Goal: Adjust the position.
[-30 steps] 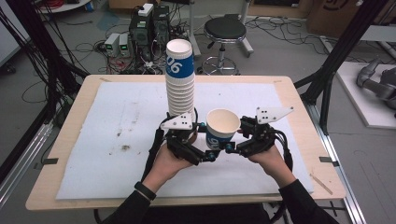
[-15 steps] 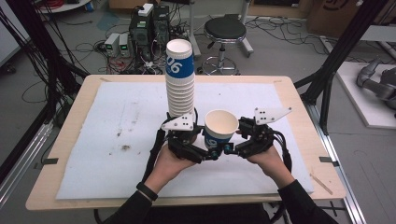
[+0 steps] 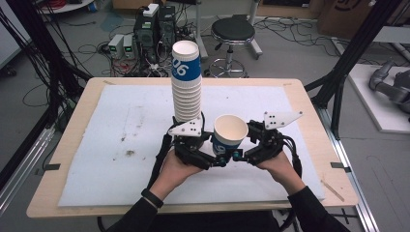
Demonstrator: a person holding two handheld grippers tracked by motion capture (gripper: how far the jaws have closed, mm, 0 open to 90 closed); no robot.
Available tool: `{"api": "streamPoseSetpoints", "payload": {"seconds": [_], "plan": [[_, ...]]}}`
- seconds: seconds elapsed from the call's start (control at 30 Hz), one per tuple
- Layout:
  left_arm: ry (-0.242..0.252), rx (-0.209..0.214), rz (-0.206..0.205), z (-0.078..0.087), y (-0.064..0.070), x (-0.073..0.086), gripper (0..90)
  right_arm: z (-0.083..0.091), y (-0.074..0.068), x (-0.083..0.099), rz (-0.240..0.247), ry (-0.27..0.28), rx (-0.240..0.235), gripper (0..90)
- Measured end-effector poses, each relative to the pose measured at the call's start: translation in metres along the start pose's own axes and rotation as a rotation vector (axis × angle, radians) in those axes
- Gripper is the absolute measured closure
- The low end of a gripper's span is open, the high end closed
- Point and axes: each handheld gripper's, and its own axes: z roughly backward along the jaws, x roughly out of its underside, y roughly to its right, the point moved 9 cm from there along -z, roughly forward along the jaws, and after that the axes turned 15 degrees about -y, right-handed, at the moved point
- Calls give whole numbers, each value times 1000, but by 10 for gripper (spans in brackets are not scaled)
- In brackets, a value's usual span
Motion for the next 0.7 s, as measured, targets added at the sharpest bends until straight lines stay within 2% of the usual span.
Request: {"api": "streamPoseSetpoints", "payload": {"seconds": [0.43, 0.7], "plan": [[-13, 9, 1, -3, 0, 2, 300, 9, -1, -8, -14, 71, -14, 178], [-18, 9, 1, -3, 1, 2, 300, 9, -1, -8, -10, 65, -5, 190]]}}
